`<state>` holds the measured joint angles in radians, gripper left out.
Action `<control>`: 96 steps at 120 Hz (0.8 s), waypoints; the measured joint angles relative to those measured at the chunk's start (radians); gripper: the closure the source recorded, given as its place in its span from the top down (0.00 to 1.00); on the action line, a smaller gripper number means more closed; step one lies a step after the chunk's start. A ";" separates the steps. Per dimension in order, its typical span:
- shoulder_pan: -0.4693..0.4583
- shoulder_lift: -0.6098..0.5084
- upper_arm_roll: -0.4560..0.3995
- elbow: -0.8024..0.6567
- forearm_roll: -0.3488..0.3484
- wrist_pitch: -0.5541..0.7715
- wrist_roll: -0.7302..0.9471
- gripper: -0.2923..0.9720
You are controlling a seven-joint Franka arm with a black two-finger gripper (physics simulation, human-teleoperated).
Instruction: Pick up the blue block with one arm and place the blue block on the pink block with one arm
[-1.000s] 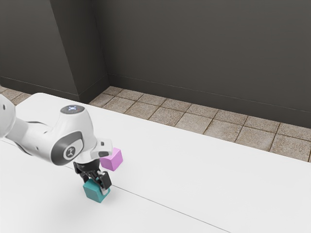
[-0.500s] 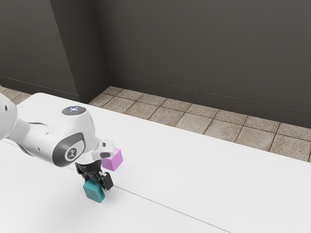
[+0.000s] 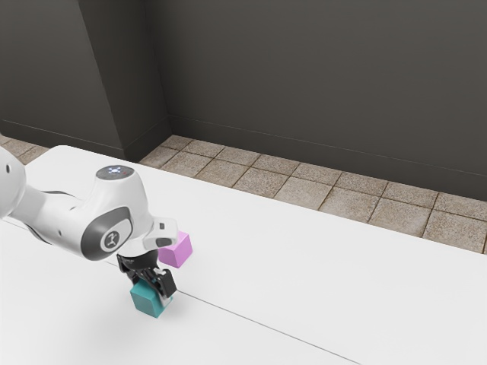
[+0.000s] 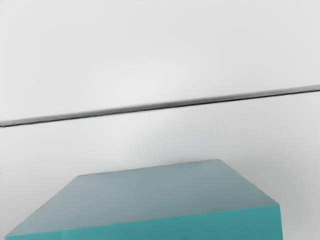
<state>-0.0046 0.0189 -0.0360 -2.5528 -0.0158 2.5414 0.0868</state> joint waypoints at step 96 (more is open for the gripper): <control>-0.010 -0.086 0.016 0.000 0.008 -0.010 -0.007 0.54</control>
<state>-0.0143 -0.0675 -0.0202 -2.5526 -0.0079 2.5315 0.0801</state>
